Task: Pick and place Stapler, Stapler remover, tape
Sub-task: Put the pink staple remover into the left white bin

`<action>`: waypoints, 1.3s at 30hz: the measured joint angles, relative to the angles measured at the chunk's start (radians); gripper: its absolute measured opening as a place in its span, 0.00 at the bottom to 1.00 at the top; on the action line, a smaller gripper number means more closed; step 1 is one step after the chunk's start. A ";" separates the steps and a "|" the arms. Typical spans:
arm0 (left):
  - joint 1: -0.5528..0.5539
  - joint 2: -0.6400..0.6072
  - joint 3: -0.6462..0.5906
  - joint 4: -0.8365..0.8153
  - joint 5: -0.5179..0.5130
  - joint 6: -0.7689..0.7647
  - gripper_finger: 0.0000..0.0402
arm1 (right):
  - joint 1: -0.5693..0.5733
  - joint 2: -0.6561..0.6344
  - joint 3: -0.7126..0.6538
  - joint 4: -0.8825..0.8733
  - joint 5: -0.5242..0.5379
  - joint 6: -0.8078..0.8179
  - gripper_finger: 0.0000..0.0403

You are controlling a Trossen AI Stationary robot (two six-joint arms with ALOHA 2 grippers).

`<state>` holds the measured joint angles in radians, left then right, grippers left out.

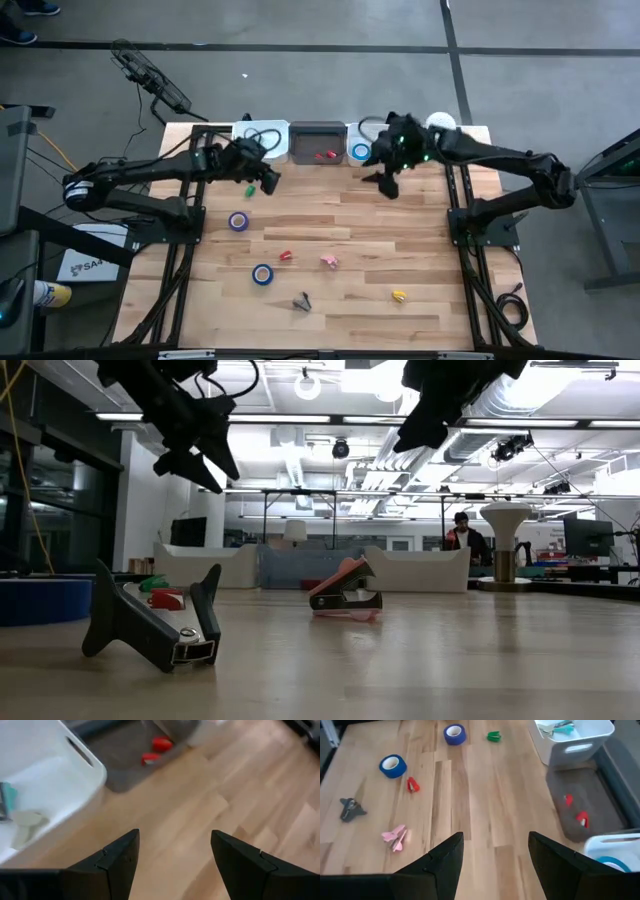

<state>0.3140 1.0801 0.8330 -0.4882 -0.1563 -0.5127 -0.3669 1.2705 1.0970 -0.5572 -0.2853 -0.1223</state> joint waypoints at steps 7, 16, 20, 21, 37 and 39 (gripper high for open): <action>-0.096 0.000 0.000 -0.093 -0.003 0.017 0.60 | 0.222 0.000 -0.105 0.191 0.180 0.194 0.53; -0.185 0.000 0.000 -0.149 -0.011 0.045 0.60 | 0.506 0.000 -0.315 0.413 0.463 0.449 0.53; -0.212 0.000 0.000 -0.158 -0.013 0.059 0.60 | 0.614 0.000 -0.446 0.597 0.592 0.554 0.53; -0.218 0.000 0.000 -0.163 -0.013 0.061 0.60 | 0.636 0.000 -0.475 0.636 0.623 0.571 0.53; -0.288 0.000 0.000 -0.213 -0.008 0.055 0.60 | 0.776 0.295 -0.374 0.786 0.769 0.574 0.53; -0.290 0.000 0.000 -0.222 -0.008 0.053 0.60 | 0.787 0.346 -0.345 0.790 0.786 0.600 0.53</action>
<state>0.0242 1.0805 0.8330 -0.7097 -0.1639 -0.4600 0.4199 1.6167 0.7516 0.2326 0.5005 0.4774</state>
